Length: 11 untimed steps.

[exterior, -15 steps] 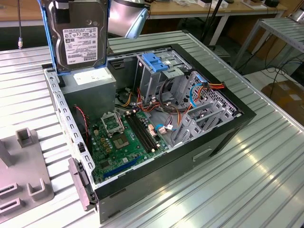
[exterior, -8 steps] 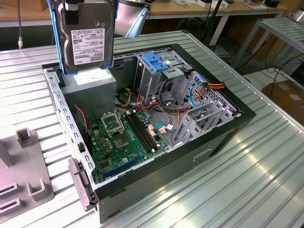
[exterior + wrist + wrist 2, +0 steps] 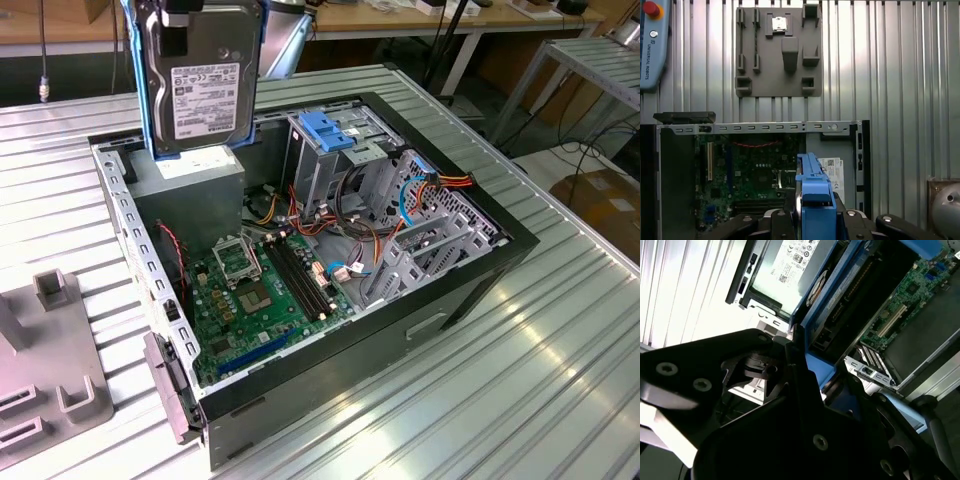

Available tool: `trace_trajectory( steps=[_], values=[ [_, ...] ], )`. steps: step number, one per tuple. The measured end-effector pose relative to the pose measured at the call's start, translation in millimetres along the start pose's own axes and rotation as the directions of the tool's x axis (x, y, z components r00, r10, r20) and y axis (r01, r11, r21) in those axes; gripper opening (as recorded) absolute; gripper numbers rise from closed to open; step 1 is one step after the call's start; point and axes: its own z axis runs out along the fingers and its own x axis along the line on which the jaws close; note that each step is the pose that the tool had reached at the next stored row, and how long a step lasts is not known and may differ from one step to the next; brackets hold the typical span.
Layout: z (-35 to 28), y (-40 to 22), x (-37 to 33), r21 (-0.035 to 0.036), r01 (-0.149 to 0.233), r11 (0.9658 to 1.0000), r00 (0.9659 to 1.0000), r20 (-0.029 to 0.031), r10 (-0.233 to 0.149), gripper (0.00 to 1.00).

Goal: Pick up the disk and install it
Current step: 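Pick up the disk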

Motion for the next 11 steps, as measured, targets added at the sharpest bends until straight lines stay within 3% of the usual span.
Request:
trace_trajectory(
  steps=[6,11],
  values=[
    [0.3,-13.7,2.4,0.0000,0.000,1.0000,1.0000,-0.0008,0.000,0.37],
    [0.6,-28.7,3.7,0.0000,0.000,1.0000,1.0000,-0.0015,0.000,0.37]
  ],
)
